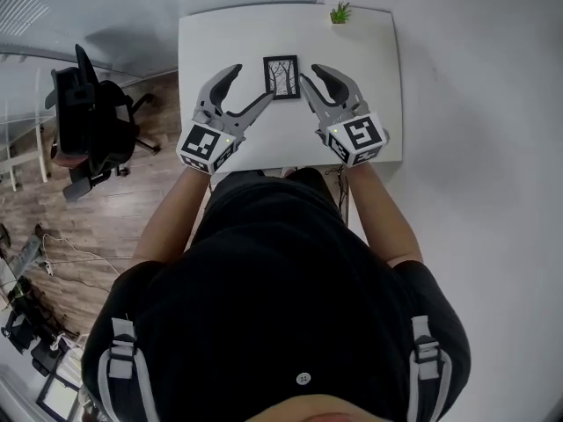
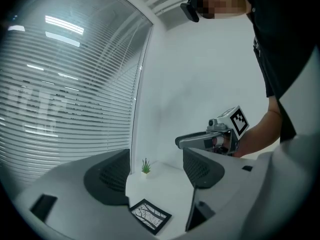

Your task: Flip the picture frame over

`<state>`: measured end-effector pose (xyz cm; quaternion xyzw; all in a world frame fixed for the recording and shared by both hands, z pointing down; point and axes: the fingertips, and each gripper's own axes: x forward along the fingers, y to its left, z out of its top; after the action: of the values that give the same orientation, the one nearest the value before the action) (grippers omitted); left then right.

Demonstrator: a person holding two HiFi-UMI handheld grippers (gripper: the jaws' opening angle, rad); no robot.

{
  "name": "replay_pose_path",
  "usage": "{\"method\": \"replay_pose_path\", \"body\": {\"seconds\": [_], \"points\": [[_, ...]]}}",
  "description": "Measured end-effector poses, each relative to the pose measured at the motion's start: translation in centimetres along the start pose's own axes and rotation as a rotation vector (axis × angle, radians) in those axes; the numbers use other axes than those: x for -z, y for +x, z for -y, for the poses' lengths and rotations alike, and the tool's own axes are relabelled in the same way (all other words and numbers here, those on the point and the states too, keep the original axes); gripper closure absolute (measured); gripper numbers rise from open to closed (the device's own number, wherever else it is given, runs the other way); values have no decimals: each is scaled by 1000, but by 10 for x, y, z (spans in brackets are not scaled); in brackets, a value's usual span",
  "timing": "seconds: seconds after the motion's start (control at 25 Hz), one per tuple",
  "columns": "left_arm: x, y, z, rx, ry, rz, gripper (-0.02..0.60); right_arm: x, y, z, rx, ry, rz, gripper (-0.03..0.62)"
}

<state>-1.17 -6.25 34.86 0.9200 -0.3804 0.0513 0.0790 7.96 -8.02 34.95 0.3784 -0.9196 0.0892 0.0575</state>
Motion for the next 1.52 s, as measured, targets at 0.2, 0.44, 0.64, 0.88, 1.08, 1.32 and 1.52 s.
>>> {"method": "replay_pose_path", "body": {"seconds": [0.2, 0.44, 0.64, 0.88, 1.08, 1.32, 1.52], "points": [[-22, -14, 16, 17, 7, 40, 245, -17, -15, -20, -23, -65, 36, 535], [-29, -18, 29, 34, 19, 49, 253, -23, -25, -29, -33, -77, 63, 583], [-29, -20, 34, 32, 24, 53, 276, -22, -29, -30, -25, -69, 65, 585], [-34, -24, 35, 22, 52, 65, 435, -26, -32, -30, -26, -63, 68, 585], [-38, -25, 33, -6, 65, 86, 523, -30, -32, -31, -35, -65, 75, 585], [-42, -23, 30, -31, 73, 101, 574, -34, -33, -30, -46, -65, 84, 585], [-40, -19, 28, -40, 67, 87, 574, -35, -33, -30, -60, -68, 86, 585]]}}
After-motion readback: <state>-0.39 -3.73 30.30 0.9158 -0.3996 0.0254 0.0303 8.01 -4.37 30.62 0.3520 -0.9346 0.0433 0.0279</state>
